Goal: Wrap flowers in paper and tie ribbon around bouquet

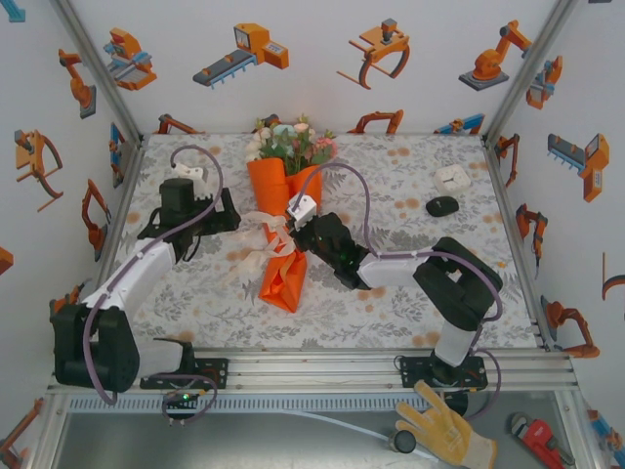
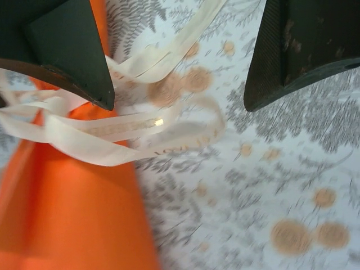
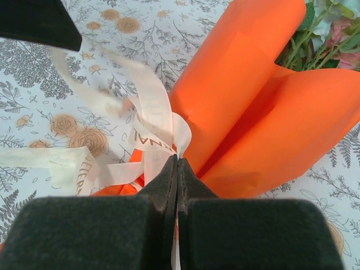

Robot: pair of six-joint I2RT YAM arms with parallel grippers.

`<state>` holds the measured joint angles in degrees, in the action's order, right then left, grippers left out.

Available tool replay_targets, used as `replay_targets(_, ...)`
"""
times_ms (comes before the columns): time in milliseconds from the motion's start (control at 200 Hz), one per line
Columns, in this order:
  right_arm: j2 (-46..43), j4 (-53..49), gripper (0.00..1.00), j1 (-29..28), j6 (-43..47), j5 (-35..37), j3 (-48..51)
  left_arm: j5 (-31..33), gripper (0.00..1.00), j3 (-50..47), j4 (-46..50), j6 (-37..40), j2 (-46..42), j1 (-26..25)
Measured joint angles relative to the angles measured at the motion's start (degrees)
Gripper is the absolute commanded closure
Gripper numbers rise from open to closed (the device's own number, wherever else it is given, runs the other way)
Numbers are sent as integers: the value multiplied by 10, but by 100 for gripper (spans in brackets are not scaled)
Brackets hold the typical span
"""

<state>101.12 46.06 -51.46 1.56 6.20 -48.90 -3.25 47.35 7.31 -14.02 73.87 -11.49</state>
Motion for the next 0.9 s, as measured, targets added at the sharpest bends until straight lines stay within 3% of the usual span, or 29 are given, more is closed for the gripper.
replay_targets(140, 0, -2, 100, 0, 0, 0, 0, 63, 11, 0, 57, -2, 10, 1)
replay_targets(245, 0, -3, 100, 0, 0, -3, 0, 41, 11, -11, 52, -1, -20, 6)
replay_targets(320, 0, -5, 100, 1, 0, -9, 1, -37, 13, -21, 13, 6, -52, 7)
replay_targets(416, -3, -15, 100, 4, 1, -27, 2, -187, 16, -23, -84, 12, -57, 2)
replay_targets(561, -18, -61, 100, 7, 7, -56, -1, -365, 16, 40, -145, 47, 56, -20)
replay_targets(666, -33, -93, 100, 10, 9, -75, -4, -423, 16, 71, -103, 137, 118, -40)
replay_targets(781, -47, -122, 100, 17, 12, -94, -7, -461, 30, 91, -37, 242, 150, -61)
replay_targets(901, -50, -144, 100, 24, 16, -108, -13, -483, 35, 101, -10, 326, 165, -64)
